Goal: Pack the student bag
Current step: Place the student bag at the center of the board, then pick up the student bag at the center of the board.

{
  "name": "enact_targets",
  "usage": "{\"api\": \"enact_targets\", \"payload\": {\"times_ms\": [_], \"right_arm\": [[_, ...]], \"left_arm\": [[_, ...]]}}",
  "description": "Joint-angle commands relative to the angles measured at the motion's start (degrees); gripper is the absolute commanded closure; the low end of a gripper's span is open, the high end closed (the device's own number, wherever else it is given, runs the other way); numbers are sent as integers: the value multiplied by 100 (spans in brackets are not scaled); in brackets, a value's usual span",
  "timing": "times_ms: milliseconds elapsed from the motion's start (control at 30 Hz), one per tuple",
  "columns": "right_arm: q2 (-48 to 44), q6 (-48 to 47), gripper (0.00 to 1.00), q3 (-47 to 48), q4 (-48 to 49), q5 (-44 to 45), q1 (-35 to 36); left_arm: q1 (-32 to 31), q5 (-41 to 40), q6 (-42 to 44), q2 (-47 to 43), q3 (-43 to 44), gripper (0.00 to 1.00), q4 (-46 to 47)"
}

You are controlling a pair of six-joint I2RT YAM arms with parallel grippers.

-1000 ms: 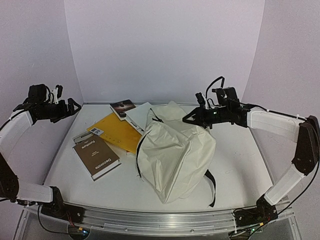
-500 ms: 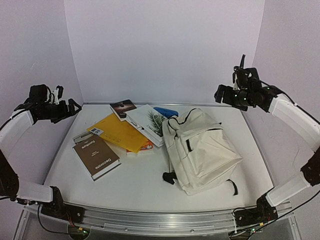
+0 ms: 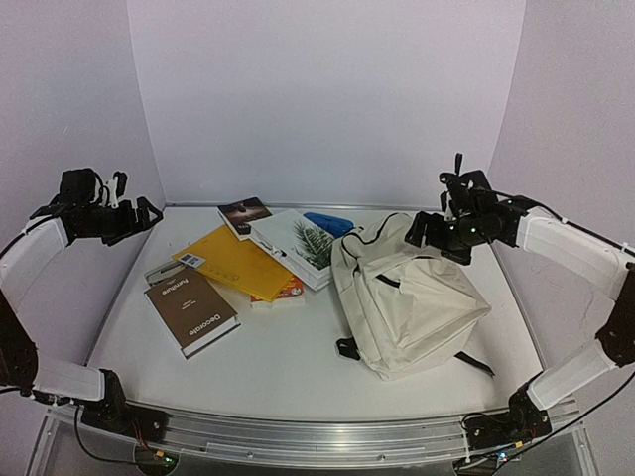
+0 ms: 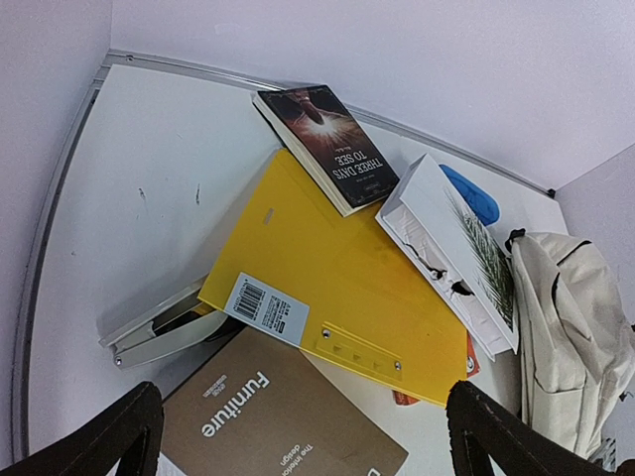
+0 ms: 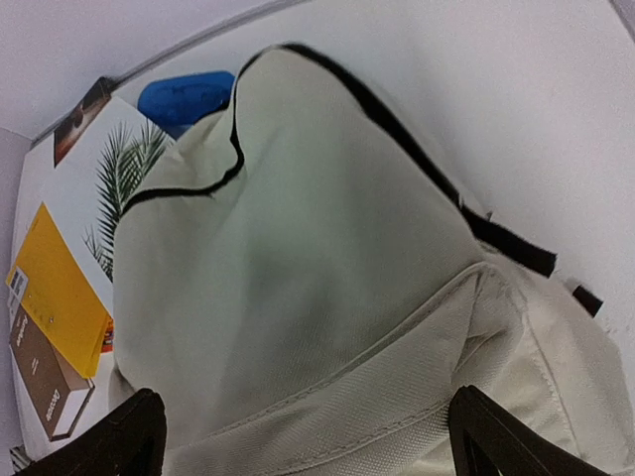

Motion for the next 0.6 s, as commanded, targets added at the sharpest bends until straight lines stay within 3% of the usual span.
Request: {"api": "enact_targets", "payload": {"times_ms": [0, 300, 567], "right_arm": [[136, 708, 2, -193, 587, -594, 197], [557, 909, 11, 39, 615, -568, 289], [-56, 839, 8, -5, 100, -188, 307]], "left_arm": [[11, 134, 41, 11, 64, 0, 57], [3, 109, 40, 13, 73, 0, 24], [11, 91, 41, 80, 111, 0, -32]]}}
